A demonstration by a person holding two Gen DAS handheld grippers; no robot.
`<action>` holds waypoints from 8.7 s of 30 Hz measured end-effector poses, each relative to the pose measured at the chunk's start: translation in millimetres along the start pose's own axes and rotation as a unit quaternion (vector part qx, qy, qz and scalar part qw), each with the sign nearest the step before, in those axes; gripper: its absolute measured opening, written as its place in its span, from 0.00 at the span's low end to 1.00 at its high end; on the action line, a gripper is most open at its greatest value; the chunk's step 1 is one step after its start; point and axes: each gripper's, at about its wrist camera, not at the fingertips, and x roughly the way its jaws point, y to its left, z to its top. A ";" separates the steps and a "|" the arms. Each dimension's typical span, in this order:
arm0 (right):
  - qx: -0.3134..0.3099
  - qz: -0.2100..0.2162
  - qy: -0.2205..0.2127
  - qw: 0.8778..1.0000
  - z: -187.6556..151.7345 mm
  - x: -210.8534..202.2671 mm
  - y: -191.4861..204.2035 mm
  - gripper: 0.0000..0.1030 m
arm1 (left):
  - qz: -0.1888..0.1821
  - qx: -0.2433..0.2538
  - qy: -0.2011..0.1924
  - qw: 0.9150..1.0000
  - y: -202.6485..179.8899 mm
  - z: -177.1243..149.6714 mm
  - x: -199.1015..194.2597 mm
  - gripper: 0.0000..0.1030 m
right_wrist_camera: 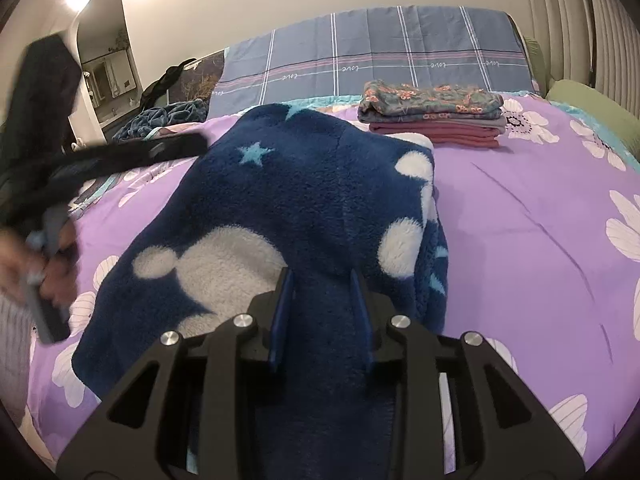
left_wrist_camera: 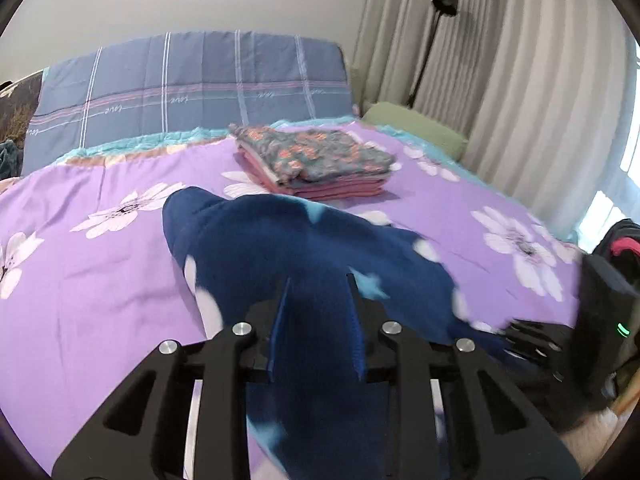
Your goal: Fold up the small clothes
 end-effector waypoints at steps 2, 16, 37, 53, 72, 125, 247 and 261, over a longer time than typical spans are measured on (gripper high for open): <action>-0.005 0.001 -0.004 1.000 -1.4 0.6 1.1 0.29 | 0.027 0.022 0.039 0.999 9.6 -5.6 38.2 0.27; -0.001 0.009 -0.008 1.000 -1.5 3.7 -2.4 0.29 | 0.038 0.018 -0.022 0.999 19.7 22.3 13.8 0.29; 0.002 0.013 -0.014 1.000 -2.7 2.6 -1.6 0.29 | 0.050 -0.003 0.020 0.999 44.9 27.4 44.9 0.37; -0.011 0.005 0.011 1.000 12.2 -14.8 4.4 0.30 | 0.038 0.032 0.024 0.998 11.7 -21.0 47.3 0.47; -0.029 -0.007 0.080 0.996 82.2 99.6 -38.7 0.31 | 0.021 0.036 0.012 0.999 15.0 -19.2 46.1 0.47; 0.307 0.129 0.085 0.939 -71.4 -75.8 -73.3 0.75 | 0.063 0.136 0.026 0.988 -60.5 -68.5 -4.2 0.73; 0.094 -0.015 0.054 0.994 273.1 373.2 15.8 0.69 | 0.248 -0.122 -0.001 0.961 334.6 98.9 139.6 0.84; -0.072 -0.038 -0.002 0.997 151.9 140.7 69.4 0.96 | 0.167 -0.057 -0.072 0.982 152.0 28.6 24.8 0.99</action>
